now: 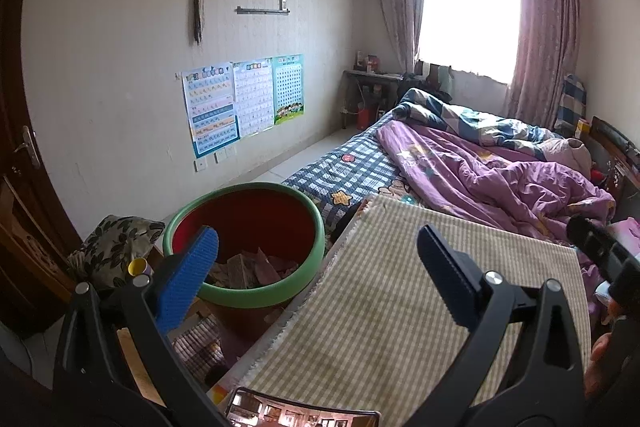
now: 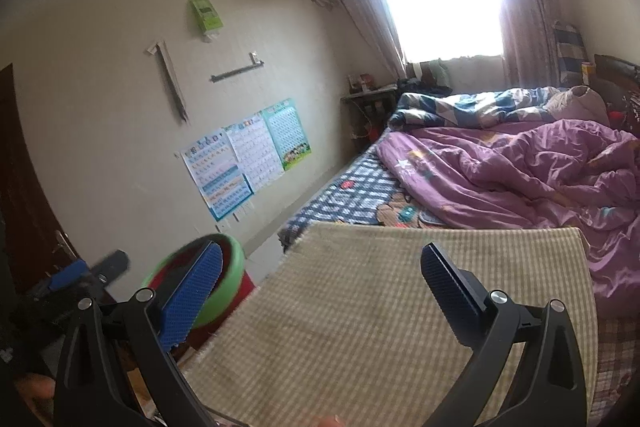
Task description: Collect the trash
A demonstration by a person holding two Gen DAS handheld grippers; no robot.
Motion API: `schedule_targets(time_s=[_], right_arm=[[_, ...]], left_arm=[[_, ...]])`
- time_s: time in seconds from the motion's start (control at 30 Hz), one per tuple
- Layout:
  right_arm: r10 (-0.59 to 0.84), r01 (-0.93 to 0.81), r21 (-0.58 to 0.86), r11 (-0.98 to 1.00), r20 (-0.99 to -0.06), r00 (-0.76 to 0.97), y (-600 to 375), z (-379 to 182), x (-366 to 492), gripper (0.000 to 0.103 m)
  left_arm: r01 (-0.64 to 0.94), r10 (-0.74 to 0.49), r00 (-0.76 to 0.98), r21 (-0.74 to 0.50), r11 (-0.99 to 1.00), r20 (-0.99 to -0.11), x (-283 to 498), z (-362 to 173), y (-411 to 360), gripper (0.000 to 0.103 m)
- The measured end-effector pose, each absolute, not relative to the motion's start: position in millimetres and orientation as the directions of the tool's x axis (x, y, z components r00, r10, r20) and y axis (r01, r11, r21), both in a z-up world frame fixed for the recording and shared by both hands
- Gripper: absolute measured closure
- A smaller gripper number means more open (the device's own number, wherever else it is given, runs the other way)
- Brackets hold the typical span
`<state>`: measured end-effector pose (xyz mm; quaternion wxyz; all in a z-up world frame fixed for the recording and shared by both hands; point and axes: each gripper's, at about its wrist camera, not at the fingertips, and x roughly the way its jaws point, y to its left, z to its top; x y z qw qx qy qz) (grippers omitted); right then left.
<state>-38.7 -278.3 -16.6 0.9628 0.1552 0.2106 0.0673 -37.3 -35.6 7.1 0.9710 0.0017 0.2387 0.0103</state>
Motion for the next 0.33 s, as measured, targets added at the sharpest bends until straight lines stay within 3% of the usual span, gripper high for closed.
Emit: schedule_targets(time_s=[0.17,0.33], right_arm=[[0.096,0.045,0.266,0.963,-0.492,0.865,-299.7,-54.1,-29.8,0.006],[-0.097,0.240,0.137,0.961,-0.647,0.757,-347.8,-116.4,-11.2,0.006]], left_arm=[[-0.022,0.025,0.876,0.010,1.000,-0.482,-32.5,2.3,-31.9,0.005],[-0.083,0.059,0.860,-0.026,0.996,-0.507,-23.6,-8.9,-1.6,0.005]])
